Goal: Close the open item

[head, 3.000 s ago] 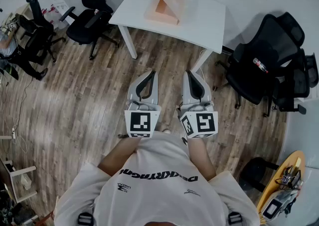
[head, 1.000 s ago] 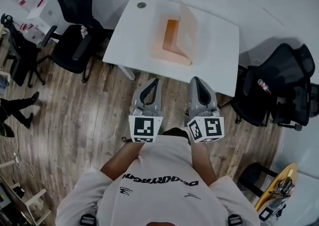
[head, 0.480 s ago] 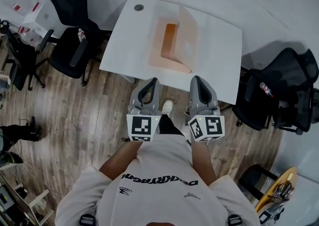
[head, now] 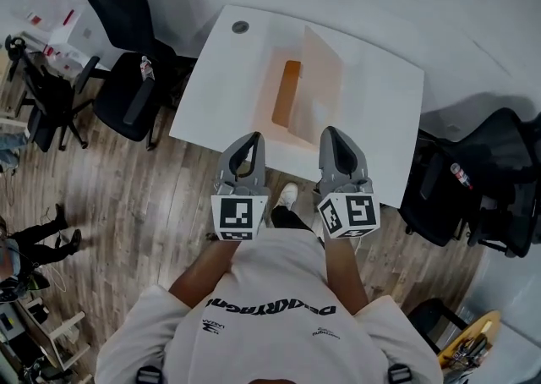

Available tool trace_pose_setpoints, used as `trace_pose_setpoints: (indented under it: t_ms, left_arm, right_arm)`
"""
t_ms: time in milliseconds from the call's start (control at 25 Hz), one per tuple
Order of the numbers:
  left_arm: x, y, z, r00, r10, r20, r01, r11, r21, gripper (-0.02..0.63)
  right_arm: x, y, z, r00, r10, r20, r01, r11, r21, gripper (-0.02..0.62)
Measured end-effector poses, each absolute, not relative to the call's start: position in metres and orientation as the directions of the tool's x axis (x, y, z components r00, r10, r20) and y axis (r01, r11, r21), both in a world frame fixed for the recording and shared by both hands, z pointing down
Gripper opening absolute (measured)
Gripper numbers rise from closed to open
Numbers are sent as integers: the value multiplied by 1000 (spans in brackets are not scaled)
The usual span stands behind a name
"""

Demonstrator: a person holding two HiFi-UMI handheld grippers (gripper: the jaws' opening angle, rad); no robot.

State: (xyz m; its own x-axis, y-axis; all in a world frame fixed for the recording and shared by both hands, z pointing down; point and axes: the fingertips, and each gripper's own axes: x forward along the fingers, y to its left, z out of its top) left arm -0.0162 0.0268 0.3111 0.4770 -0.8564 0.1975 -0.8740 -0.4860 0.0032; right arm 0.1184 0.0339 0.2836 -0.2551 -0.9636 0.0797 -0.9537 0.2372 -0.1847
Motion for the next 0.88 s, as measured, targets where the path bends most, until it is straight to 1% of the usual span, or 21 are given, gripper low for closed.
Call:
trace_pose_setpoints:
  t_ms: [400, 480, 880]
  left_arm:
    - [-14, -1, 344, 412, -869, 274, -904, -426, 7, 5]
    - [-15, -4, 349, 414, -864, 288, -903, -429, 12, 5]
    - [-16, -34, 388, 454, -812, 367, -879, -476, 34, 5]
  right_arm:
    - [132, -9, 315, -306, -940, 147, -935, 269, -230, 0]
    - [134, -14, 318, -305, -939, 158, -932, 261, -250, 0]
    - [126, -38, 348, -280, -925, 256, -947, 222, -233, 0]
